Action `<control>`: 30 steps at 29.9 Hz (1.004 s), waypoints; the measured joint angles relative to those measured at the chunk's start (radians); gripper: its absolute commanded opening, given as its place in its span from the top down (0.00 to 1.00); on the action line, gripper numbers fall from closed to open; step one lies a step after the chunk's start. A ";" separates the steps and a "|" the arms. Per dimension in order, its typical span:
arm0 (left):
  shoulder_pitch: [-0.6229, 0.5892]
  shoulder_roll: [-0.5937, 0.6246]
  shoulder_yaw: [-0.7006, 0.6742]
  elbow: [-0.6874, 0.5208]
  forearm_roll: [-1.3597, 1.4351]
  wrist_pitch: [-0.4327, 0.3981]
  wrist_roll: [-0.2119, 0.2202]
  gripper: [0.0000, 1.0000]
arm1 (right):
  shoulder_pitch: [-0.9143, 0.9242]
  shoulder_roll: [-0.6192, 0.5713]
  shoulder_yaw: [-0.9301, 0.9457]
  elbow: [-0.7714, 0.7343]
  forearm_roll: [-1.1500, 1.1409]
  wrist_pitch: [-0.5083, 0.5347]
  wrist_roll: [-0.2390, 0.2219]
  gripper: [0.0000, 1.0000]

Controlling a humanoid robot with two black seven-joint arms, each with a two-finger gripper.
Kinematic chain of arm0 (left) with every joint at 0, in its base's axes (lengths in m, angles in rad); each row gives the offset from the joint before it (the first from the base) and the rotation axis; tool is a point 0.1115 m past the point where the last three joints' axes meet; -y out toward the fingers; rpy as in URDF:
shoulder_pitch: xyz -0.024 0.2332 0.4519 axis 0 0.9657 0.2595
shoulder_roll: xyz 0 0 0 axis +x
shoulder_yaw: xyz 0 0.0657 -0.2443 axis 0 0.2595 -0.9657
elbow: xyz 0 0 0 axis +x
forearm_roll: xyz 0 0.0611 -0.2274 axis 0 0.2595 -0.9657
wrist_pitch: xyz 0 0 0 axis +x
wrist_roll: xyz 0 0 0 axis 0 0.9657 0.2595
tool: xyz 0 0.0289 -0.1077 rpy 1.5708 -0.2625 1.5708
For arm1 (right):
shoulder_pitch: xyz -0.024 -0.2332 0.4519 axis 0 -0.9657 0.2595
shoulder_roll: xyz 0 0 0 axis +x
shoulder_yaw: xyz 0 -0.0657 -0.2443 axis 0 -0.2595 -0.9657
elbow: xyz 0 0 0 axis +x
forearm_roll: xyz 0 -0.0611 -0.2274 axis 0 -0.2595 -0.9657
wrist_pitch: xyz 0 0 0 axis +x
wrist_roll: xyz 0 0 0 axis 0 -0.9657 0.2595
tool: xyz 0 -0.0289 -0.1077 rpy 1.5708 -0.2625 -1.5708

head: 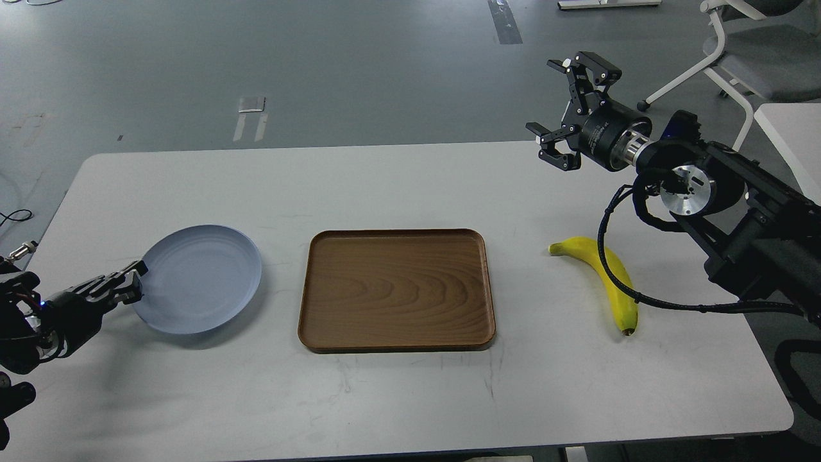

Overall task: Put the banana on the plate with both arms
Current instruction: 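Lift the plate with the left gripper and lower it onto the tray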

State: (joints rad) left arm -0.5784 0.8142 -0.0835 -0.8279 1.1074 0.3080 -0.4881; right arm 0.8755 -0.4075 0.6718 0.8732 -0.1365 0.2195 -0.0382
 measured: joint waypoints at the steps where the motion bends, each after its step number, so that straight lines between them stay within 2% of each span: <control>1: -0.016 0.000 0.000 -0.005 -0.028 -0.020 0.000 1.00 | 0.000 -0.001 0.000 0.000 0.000 0.000 0.000 0.00; 4: -0.044 -0.004 0.001 -0.023 -0.094 -0.062 0.000 1.00 | 0.000 -0.010 0.002 0.000 0.000 0.000 0.000 0.00; 11: -0.099 -0.022 0.009 -0.088 0.017 -0.067 0.000 1.00 | -0.001 -0.023 0.011 0.000 0.000 0.000 0.000 0.00; 22: -0.207 -0.256 0.024 -0.078 0.263 -0.068 -0.001 1.00 | -0.002 -0.030 0.036 0.000 0.001 -0.001 0.000 0.00; 30: -0.244 -0.403 0.132 -0.023 0.347 -0.070 -0.001 1.00 | -0.002 -0.037 0.040 0.000 0.002 -0.002 0.000 0.00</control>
State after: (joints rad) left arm -0.8226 0.4115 0.0483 -0.8504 1.4539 0.2376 -0.4888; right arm 0.8731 -0.4450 0.7115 0.8728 -0.1350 0.2179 -0.0383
